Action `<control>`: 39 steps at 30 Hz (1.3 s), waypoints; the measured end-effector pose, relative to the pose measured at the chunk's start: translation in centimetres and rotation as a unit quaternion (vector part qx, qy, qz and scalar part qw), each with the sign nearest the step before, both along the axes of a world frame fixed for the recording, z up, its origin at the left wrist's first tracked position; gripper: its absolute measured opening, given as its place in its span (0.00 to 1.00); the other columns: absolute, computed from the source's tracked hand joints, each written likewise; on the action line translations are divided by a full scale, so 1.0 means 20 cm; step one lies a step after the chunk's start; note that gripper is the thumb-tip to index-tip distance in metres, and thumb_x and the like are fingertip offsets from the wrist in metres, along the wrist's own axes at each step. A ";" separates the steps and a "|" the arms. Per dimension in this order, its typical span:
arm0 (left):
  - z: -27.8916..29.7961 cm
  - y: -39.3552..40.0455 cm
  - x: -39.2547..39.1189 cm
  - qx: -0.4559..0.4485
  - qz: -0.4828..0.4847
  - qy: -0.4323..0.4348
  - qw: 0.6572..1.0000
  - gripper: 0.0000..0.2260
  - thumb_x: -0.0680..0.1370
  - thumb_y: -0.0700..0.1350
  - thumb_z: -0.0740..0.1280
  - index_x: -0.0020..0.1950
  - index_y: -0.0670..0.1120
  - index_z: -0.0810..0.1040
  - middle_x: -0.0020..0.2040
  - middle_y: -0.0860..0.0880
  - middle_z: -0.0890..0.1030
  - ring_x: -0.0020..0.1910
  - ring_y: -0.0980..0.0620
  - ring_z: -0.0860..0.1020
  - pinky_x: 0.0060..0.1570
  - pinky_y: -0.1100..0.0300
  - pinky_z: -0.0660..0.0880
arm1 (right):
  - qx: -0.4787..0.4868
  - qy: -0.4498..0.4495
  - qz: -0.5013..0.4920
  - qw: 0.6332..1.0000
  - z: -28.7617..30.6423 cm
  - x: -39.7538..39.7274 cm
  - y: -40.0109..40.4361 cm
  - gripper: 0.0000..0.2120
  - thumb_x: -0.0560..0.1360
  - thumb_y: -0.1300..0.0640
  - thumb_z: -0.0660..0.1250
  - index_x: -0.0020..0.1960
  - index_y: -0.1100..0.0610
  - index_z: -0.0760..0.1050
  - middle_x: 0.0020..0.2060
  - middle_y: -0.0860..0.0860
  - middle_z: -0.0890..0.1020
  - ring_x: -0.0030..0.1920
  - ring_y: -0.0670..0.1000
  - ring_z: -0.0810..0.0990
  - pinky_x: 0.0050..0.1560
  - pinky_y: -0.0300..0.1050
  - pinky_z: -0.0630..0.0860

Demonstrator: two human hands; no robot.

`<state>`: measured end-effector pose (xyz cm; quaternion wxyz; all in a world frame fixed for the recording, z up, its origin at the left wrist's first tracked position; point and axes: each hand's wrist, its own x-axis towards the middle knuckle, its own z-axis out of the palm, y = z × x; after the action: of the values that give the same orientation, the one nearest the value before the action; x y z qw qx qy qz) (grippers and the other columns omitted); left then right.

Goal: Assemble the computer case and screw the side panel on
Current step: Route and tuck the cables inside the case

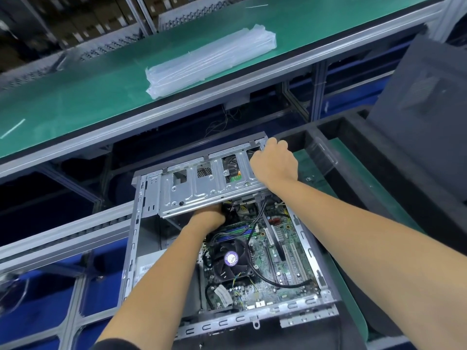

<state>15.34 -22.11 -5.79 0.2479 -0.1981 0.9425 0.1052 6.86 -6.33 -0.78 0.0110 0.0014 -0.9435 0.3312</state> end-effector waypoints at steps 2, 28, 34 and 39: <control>0.00 0.00 0.00 0.008 0.004 -0.006 1.000 0.11 0.75 0.40 0.60 0.33 0.49 0.66 0.30 0.50 0.68 0.27 0.52 0.66 0.24 0.63 0.61 | 0.001 -0.002 -0.001 1.000 0.00 0.00 0.00 0.14 0.80 0.54 0.56 0.61 0.62 0.69 0.57 0.60 0.73 0.43 0.56 0.67 0.42 0.48 0.62; -0.03 -0.03 -0.02 0.016 0.034 -0.056 0.998 0.13 0.79 0.44 0.58 0.33 0.49 0.64 0.33 0.51 0.64 0.34 0.50 0.66 0.37 0.59 0.66 | -0.009 -0.002 0.004 1.000 -0.01 0.00 0.00 0.12 0.79 0.55 0.56 0.57 0.61 0.69 0.55 0.59 0.73 0.42 0.57 0.67 0.42 0.49 0.63; -0.05 -0.05 -0.02 0.020 0.034 -0.051 0.998 0.10 0.79 0.43 0.57 0.37 0.46 0.67 0.35 0.50 0.66 0.34 0.52 0.67 0.41 0.57 0.71 | -0.005 -0.007 0.002 1.000 -0.01 -0.01 0.00 0.13 0.79 0.55 0.55 0.59 0.61 0.68 0.56 0.59 0.73 0.43 0.57 0.67 0.42 0.49 0.63; -0.05 -0.03 -0.02 -0.002 0.016 -0.025 1.000 0.13 0.78 0.42 0.59 0.34 0.48 0.62 0.32 0.49 0.65 0.28 0.53 0.63 0.31 0.60 0.65 | -0.001 -0.009 0.004 1.000 -0.01 -0.01 0.00 0.13 0.79 0.55 0.56 0.59 0.61 0.68 0.56 0.59 0.73 0.43 0.56 0.68 0.42 0.49 0.63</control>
<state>14.84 -22.73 -6.87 0.2693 -0.2166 0.9328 0.1019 6.74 -6.39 -0.97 0.0013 0.0019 -0.9431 0.3324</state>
